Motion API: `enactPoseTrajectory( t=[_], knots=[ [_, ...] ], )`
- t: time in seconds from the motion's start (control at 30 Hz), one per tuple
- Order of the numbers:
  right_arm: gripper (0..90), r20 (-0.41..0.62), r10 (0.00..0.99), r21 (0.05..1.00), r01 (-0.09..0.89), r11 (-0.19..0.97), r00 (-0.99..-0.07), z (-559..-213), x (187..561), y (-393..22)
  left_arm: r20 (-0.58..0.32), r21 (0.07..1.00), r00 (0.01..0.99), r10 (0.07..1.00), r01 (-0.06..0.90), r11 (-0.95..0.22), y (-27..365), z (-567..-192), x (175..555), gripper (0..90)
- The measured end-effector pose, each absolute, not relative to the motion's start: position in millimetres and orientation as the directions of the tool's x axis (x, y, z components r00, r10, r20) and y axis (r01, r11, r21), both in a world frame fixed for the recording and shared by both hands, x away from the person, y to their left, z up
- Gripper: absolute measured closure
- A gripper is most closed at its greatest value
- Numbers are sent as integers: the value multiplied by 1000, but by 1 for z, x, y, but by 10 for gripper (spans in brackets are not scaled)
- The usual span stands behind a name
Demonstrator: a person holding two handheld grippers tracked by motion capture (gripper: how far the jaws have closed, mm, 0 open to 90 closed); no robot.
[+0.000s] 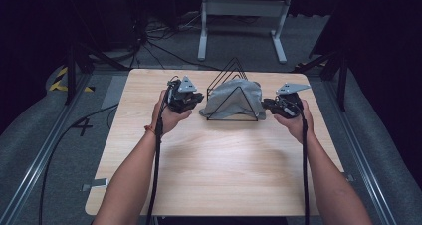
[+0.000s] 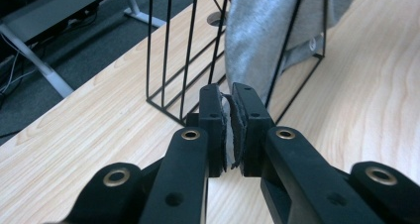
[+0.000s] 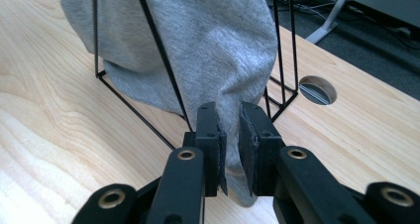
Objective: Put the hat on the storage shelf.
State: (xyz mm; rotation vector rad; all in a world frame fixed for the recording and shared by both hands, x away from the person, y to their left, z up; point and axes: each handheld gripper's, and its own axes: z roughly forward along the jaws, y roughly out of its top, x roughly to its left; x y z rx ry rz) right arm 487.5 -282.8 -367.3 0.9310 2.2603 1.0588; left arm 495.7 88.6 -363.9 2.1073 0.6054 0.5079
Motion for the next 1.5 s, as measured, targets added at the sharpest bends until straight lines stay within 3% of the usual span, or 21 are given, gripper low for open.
enactPoseTrajectory(
  t=[0.37, 1.0, 1.23, 1.5],
  knots=[
    [783, -150, 732, 796, 358, 488, -664, -358, 465, -292, 178, 809, 808, 562, 205, -551, 106, -355, 471, 836],
    [741, -156, 731, 785, 366, 500, -664, -364, 430, -318, 178, 769, 806, 564, 244, -591, 142, -368, 440, 788],
    [665, -164, 730, 776, 370, 510, -663, -372, 413, -327, 173, 753, 802, 572, 266, -601, 161, -386, 424, 745],
    [514, -176, 725, 759, 378, 531, -665, -385, 393, -336, 159, 726, 805, 571, 297, -620, 177, -406, 409, 614]
  ],
)
